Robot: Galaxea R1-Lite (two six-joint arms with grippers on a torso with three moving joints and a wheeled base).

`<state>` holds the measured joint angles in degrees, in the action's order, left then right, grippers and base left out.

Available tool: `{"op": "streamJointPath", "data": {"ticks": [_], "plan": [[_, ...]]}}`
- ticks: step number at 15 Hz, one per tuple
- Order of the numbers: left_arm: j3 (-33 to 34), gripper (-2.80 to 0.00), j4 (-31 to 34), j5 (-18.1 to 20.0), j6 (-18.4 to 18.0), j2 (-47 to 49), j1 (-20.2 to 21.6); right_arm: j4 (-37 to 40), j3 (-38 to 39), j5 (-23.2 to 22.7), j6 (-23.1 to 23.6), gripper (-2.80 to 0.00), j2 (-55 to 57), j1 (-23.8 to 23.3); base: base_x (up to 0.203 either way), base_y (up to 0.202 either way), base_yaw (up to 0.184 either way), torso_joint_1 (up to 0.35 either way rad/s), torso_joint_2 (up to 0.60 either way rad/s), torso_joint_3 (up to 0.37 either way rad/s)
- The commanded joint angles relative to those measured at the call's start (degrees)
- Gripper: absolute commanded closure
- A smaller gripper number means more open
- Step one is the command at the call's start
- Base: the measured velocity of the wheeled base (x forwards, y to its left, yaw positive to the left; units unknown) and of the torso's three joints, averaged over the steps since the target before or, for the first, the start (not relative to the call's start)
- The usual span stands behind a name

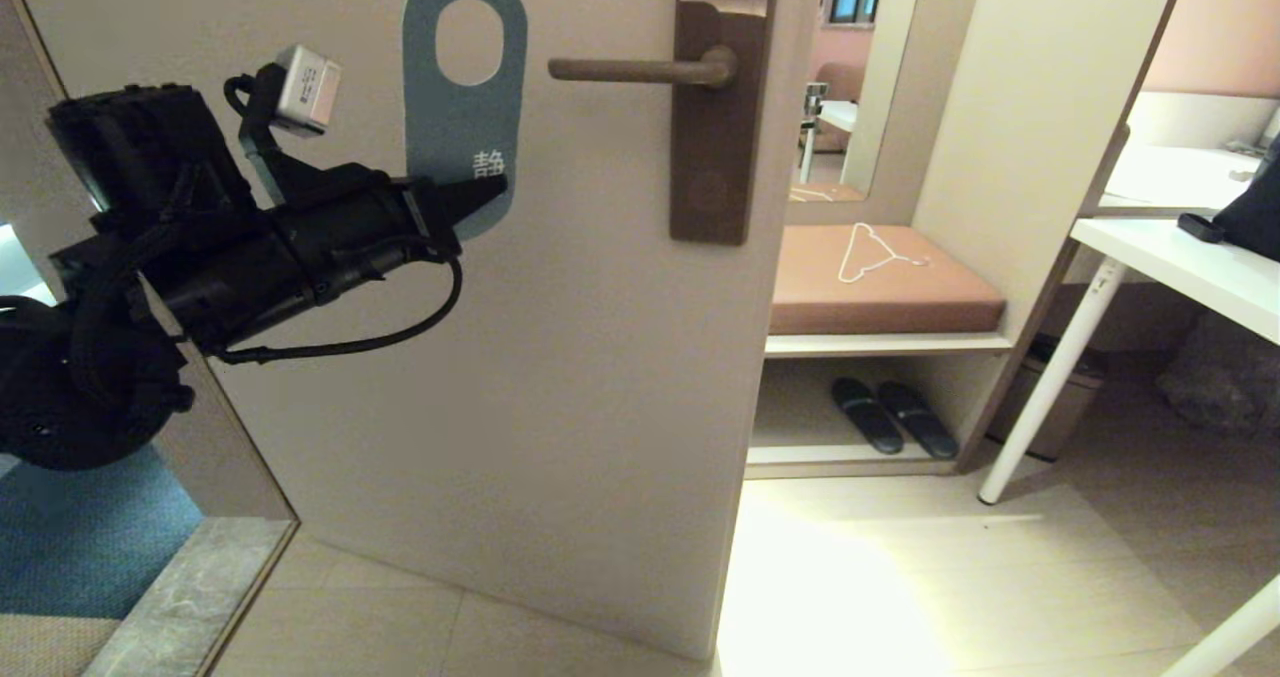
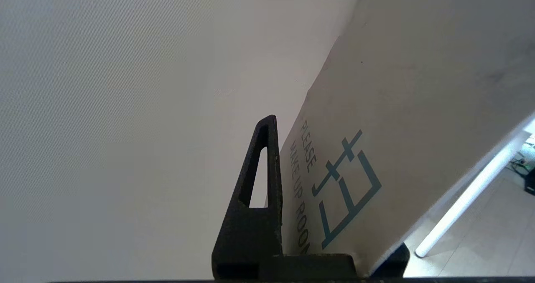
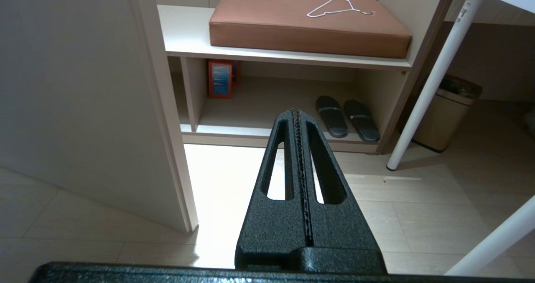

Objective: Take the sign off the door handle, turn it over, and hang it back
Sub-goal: Hang the sign back with the other side facing out

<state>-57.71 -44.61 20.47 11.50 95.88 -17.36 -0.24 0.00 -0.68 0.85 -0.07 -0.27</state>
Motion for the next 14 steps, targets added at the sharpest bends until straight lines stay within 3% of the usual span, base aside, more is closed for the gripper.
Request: {"op": "streamJointPath", "data": {"ticks": [1, 8, 14], "plan": [[-1.2, 0.0, -0.3, 0.02, 0.06, 2.48, 0.75, -0.02, 0.0, -0.02, 0.03, 0.0, 0.07, 0.0, 0.0, 0.0, 0.0, 0.0, 0.0, 0.0], [-7.46, 0.0, 2.79, -3.86, -0.81, 6.05, 1.08, -0.02, 0.0, -0.02, 0.03, 0.0, 0.07, 0.0, 0.0, 0.0, 0.0, 0.0, 0.0, 0.0], [-13.61, 0.0, 5.97, -3.94, -1.17, 8.93, 1.01, -0.02, 0.0, -0.02, 0.03, 0.0, 0.07, 0.0, 0.0, 0.0, 0.0, 0.0, 0.0, 0.0]]}}
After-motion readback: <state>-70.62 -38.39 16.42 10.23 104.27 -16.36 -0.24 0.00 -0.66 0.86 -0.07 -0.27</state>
